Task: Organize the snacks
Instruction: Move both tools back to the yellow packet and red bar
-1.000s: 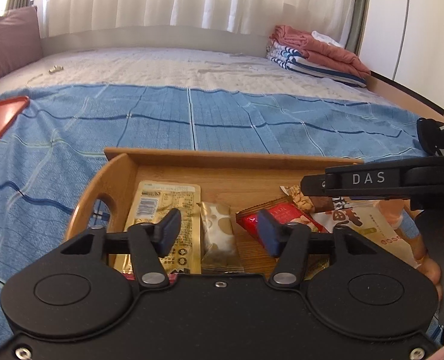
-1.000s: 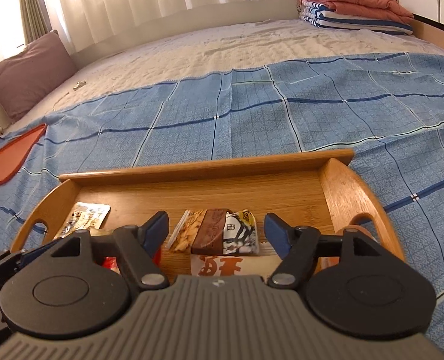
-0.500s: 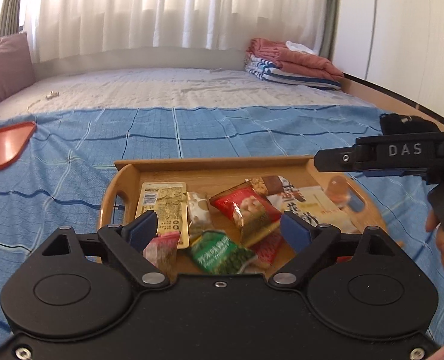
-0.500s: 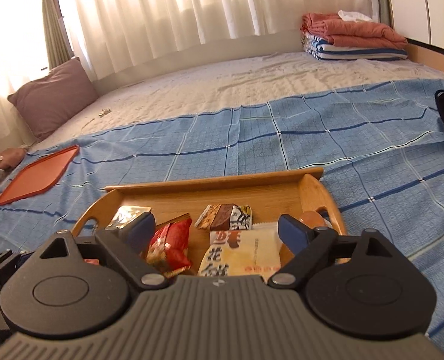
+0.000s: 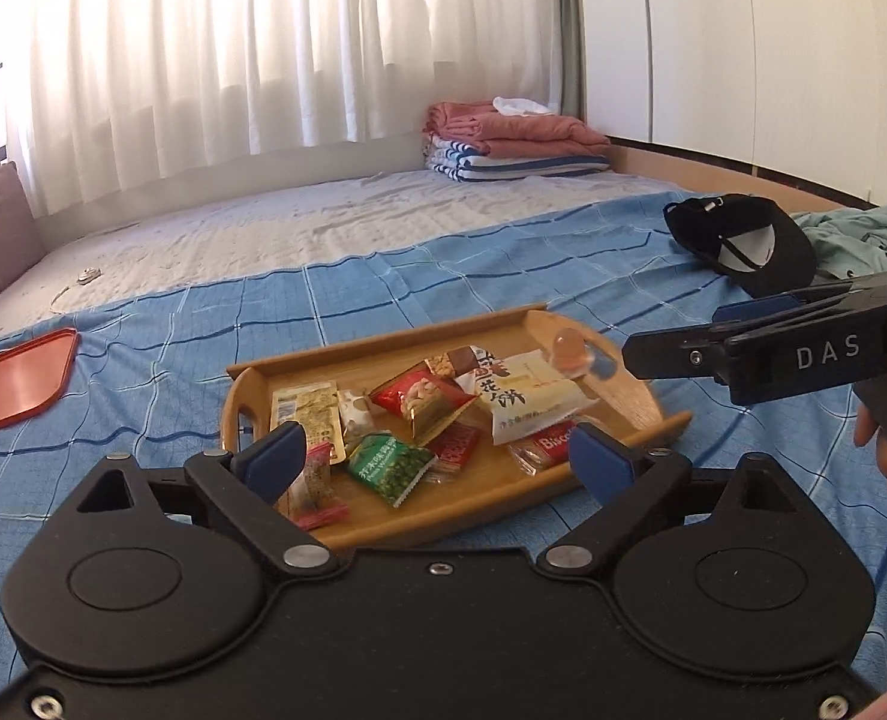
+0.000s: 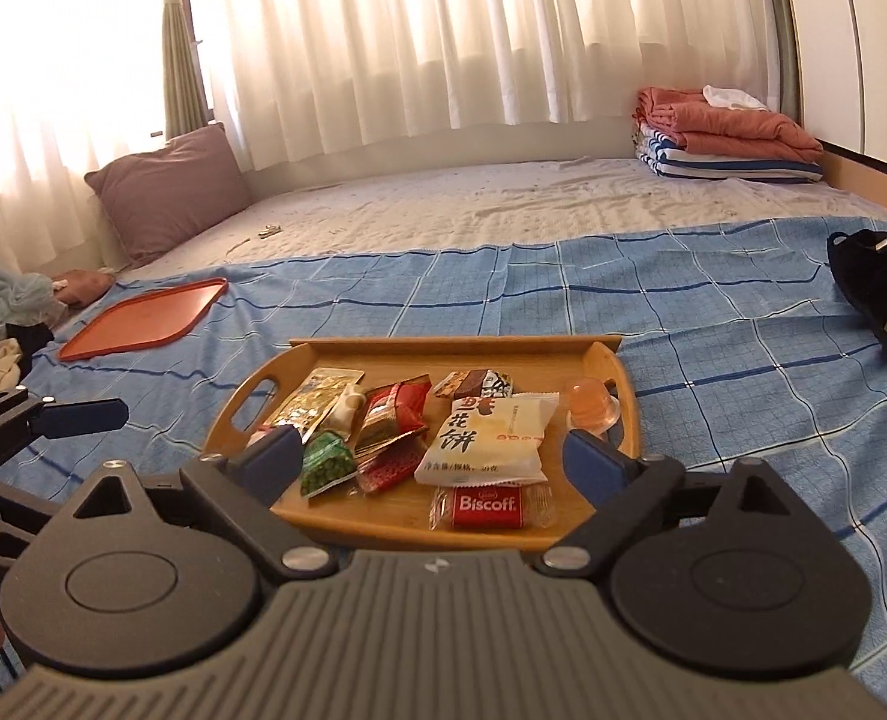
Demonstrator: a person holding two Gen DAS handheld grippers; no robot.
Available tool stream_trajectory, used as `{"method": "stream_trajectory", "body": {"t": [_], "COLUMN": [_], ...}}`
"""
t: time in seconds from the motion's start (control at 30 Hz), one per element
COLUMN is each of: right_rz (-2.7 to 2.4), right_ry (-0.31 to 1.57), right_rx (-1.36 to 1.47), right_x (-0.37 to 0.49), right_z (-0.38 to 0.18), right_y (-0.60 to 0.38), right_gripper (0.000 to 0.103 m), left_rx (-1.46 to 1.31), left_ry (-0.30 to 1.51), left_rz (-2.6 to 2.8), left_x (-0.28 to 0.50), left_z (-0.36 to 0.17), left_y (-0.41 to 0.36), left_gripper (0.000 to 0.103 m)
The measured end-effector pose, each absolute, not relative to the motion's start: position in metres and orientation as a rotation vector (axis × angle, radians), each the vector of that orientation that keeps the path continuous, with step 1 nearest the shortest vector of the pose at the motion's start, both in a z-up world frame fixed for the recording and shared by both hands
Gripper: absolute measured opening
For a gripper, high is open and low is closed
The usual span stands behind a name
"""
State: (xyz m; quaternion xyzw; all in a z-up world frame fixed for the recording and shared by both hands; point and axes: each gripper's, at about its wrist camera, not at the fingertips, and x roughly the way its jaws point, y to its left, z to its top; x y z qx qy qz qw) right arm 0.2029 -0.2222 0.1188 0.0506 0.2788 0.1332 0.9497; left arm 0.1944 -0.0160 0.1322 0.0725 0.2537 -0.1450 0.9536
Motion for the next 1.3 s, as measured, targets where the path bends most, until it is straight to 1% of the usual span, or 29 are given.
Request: {"method": "stream_trajectory", "body": {"t": [0.37,0.77,1.3], "right_rz": [0.304,0.327,0.321], "right_ry": [0.521,0.464,0.447], "right_rx": [0.057,0.078,0.036], "right_x": [0.153,0.106,0.054], "right_z": [0.147,0.173,0.16], "right_y": [-0.218,-0.222,-0.23], "right_gripper": [0.098,0.1,0.101], "left_rx": [0.145,0.11,0.041], "left_ry": [0.56,0.559,0.537], "left_rz": [-0.289,-0.255,-0.256], "left_x": [0.137,0.084,0.029], "left_z": [0.155,0.188,0.205], "left_y": [-0.023,-0.018,0.0], "left_gripper": [0.095,0.095,0.096]}}
